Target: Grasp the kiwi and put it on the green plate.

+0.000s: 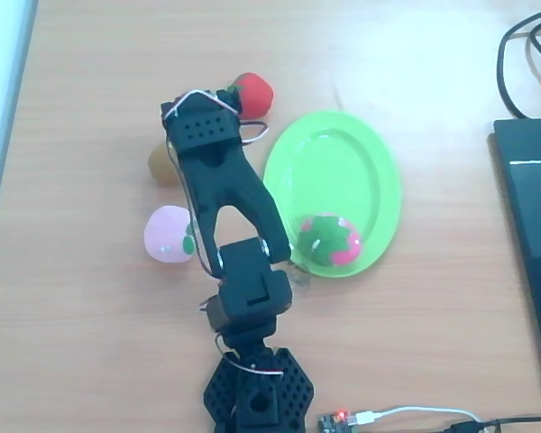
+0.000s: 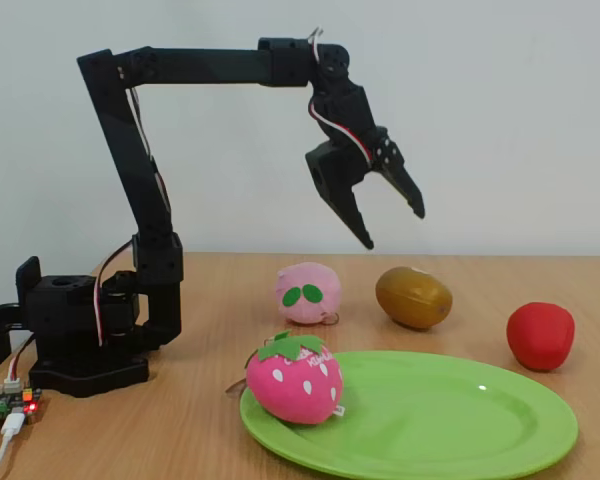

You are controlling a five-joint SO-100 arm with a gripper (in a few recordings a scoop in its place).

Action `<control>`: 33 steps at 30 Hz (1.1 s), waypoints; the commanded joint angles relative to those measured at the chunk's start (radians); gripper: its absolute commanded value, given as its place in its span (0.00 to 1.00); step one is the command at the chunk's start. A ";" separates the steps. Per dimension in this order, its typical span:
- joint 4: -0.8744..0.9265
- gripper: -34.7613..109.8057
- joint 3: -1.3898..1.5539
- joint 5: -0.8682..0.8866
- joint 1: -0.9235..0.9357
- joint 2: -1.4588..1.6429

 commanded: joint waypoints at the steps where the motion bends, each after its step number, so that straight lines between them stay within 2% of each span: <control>1: -0.009 0.53 -0.026 -0.028 -0.026 -0.017; 33: -0.011 0.56 -0.199 -0.026 -0.020 -0.351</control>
